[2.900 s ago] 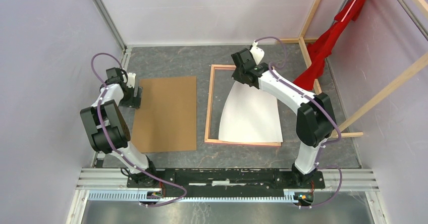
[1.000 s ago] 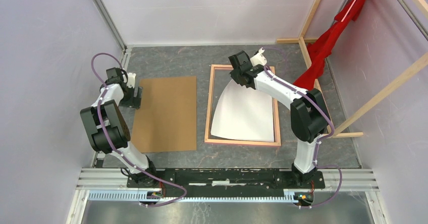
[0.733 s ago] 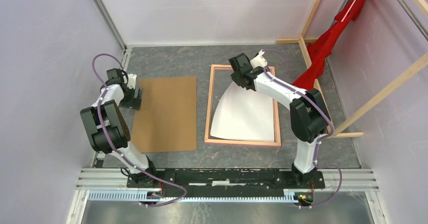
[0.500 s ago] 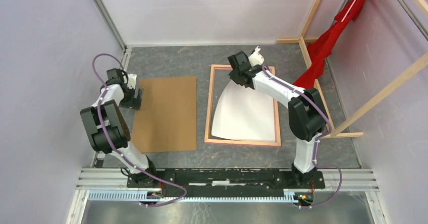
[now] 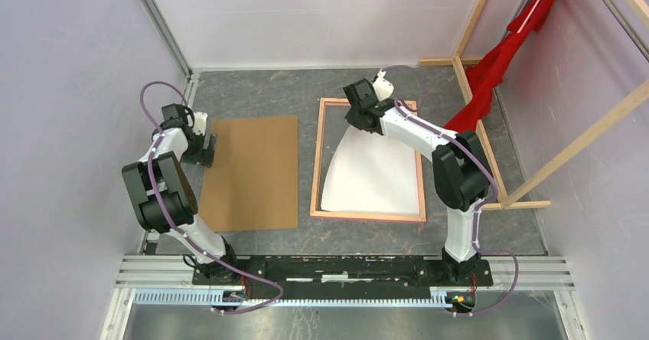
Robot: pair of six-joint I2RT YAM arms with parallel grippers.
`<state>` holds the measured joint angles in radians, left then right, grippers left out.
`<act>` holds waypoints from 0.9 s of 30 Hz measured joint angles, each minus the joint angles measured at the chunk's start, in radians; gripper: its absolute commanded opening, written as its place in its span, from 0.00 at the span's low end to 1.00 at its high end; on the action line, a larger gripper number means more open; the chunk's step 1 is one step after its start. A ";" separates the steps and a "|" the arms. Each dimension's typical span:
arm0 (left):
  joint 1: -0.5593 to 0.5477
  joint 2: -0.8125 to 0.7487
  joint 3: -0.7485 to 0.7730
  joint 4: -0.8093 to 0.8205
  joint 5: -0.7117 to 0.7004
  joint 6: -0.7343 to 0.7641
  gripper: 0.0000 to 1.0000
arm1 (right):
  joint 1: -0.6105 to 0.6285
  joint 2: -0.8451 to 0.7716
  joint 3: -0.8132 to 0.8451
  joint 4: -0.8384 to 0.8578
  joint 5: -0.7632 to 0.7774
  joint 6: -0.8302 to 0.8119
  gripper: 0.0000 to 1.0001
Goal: Put the photo into the frame
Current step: Turn over the photo from the photo frame, then pick up the photo frame item at the center of the board.
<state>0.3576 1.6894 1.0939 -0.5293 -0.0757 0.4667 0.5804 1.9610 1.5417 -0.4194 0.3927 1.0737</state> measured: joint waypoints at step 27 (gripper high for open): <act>-0.002 0.000 0.000 -0.014 -0.001 0.009 1.00 | -0.002 0.023 0.001 0.094 -0.149 -0.164 0.98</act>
<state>0.3557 1.6894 1.0939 -0.5438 -0.0765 0.4755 0.5781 1.9842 1.5429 -0.3256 0.2440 0.9100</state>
